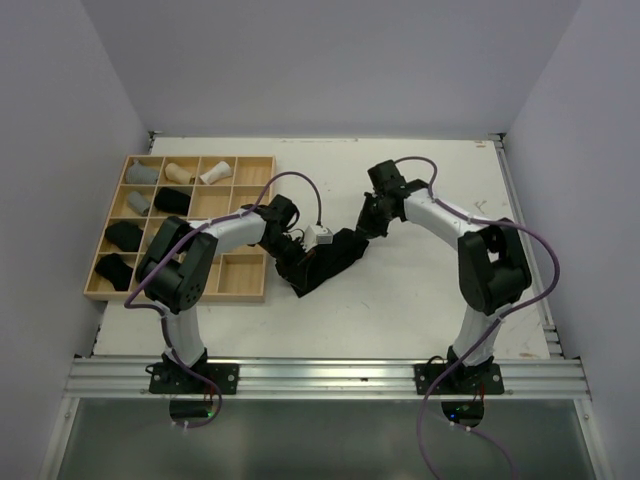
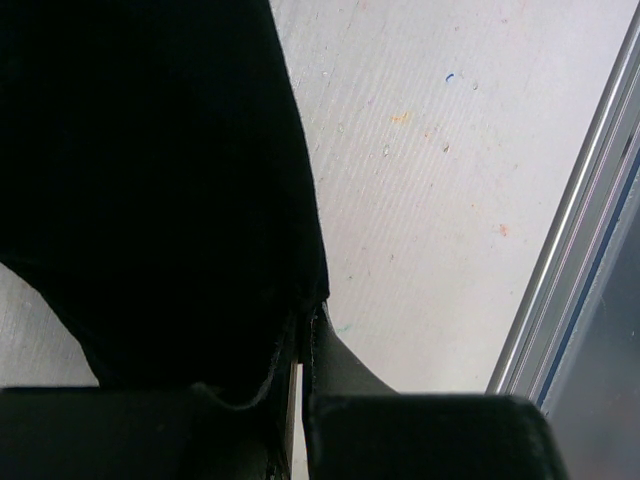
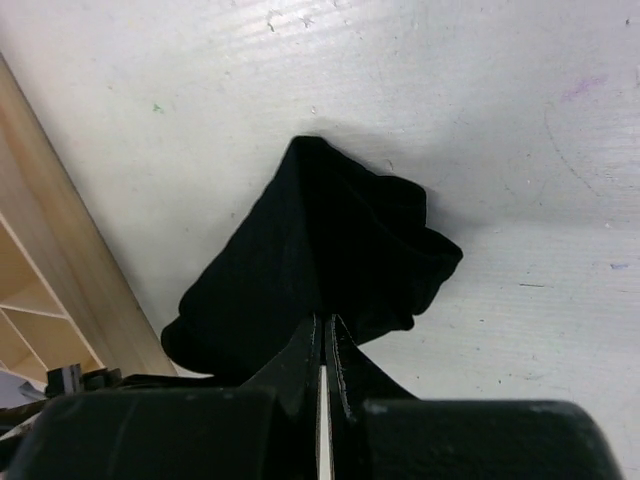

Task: Roll the underwear
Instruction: Fold the underwear

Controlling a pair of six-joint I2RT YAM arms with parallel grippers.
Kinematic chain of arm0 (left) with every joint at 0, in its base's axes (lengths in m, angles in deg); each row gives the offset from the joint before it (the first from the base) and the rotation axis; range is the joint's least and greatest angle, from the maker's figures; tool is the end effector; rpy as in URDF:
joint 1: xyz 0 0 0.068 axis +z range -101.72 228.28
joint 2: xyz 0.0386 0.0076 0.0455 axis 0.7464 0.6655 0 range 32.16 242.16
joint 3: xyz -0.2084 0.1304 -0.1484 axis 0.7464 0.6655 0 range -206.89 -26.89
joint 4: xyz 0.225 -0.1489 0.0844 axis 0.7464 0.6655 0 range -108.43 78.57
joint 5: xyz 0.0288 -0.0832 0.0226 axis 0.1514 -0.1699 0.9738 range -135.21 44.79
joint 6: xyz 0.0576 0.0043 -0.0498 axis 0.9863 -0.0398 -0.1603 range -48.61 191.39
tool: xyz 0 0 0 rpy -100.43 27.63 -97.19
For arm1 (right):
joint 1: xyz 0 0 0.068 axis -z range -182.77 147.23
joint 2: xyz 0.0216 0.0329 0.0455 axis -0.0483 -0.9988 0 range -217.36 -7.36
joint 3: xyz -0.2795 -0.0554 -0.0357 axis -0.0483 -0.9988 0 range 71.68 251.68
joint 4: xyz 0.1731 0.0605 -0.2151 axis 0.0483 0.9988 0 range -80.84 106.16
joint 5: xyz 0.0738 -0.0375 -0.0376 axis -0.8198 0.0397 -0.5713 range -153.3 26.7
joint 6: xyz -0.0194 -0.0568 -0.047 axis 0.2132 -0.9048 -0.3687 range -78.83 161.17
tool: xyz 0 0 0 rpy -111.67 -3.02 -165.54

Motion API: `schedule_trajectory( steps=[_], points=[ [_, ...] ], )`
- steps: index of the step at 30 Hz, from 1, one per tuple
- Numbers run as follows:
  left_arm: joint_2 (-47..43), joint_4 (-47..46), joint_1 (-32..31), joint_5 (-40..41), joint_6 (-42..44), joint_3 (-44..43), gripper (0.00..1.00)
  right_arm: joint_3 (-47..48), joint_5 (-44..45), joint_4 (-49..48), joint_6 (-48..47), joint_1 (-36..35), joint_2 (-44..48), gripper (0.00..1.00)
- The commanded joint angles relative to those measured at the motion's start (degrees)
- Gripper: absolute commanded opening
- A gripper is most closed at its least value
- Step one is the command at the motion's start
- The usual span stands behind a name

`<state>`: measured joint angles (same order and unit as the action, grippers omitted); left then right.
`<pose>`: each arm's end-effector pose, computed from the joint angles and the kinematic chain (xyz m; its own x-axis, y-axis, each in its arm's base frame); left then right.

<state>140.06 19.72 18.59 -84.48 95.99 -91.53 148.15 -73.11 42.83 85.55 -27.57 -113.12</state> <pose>0.2927 -0.2139 0.1166 -0.5872 0.7058 -0.3964 0.7809 0.3651 -0.5068 0.3775 0.1866 0.1807 -0.9161 0.3359 -0.2189 0.2198 0.8774 0.4265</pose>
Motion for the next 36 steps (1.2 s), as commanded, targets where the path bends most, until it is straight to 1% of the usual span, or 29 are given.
schedule_trajectory(
  steps=[1,4,10,14,17,18,20,21,23,24,27,29,30,31,32,33,36],
  points=[
    [6.01,0.61,-0.28,15.45,3.17,5.23,0.04,-0.26,1.81,-1.06,0.18,0.45,4.24,0.0],
    [6.1,0.7,-0.28,15.54,3.09,5.14,0.05,-0.97,1.89,-1.15,-0.61,0.45,5.56,0.0],
    [6.27,0.87,-0.28,15.54,3.09,4.97,0.05,-2.37,5.67,3.77,-3.68,0.45,5.12,0.0],
    [6.27,1.13,-0.28,15.54,3.0,4.88,0.05,-5.8,5.15,1.5,-5.36,0.45,5.3,0.0],
    [6.01,1.4,-0.28,15.71,3.08,5.14,0.04,-6.68,4.88,1.48,-6.41,0.45,4.16,0.0],
    [5.75,1.31,-0.28,15.71,3.09,5.23,0.04,-6.86,4.97,1.66,-6.59,0.45,3.89,0.06],
    [5.57,1.49,-0.28,15.8,3.35,5.4,0.04,-6.6,6.55,2.36,-7.29,0.45,3.36,0.12],
    [5.31,1.49,-0.28,15.8,3.35,5.4,0.04,-6.16,7.07,2.63,-7.55,0.45,3.19,0.18],
    [5.13,1.84,-0.28,15.54,3.61,5.49,0.04,-4.31,8.83,3.85,-8.6,0.45,3.53,0.25],
    [4.87,1.84,-0.28,15.45,3.7,5.49,0.04,-3.61,9.1,3.95,-8.87,0.45,3.8,0.35],
    [4.17,1.93,-0.28,15.1,4.05,5.49,0.05,-0.71,9.63,4.47,-9.75,0.45,5.03,0.42],
    [3.99,1.84,-0.28,14.92,4.31,5.58,0.05,0.87,9.37,2.64,-9.75,0.45,5.99,0.42],
    [3.81,1.84,-0.28,14.75,4.4,5.67,0.06,0.96,7.28,1.5,-9.49,0.36,7.39,0.4],
    [3.55,1.84,-0.28,14.48,4.49,5.75,0.07,0.79,6.04,0.27,-8.97,0.28,8.01,0.39],
    [3.37,1.75,-0.28,14.22,4.67,6.02,0.08,0.44,4.63,-2.7,-7.92,0.19,8.54,0.35],
    [2.85,1.66,-0.28,13.96,4.75,6.28,0.08,-0.08,2.44,-3.69,-7.12,-0.25,8.98,0.34],
    [1.97,1.14,-0.28,13.43,4.84,7.42,0.08,-1.93,-0.04,-9.13,-4.22,-1.57,8.81,0.32]
  ],
)
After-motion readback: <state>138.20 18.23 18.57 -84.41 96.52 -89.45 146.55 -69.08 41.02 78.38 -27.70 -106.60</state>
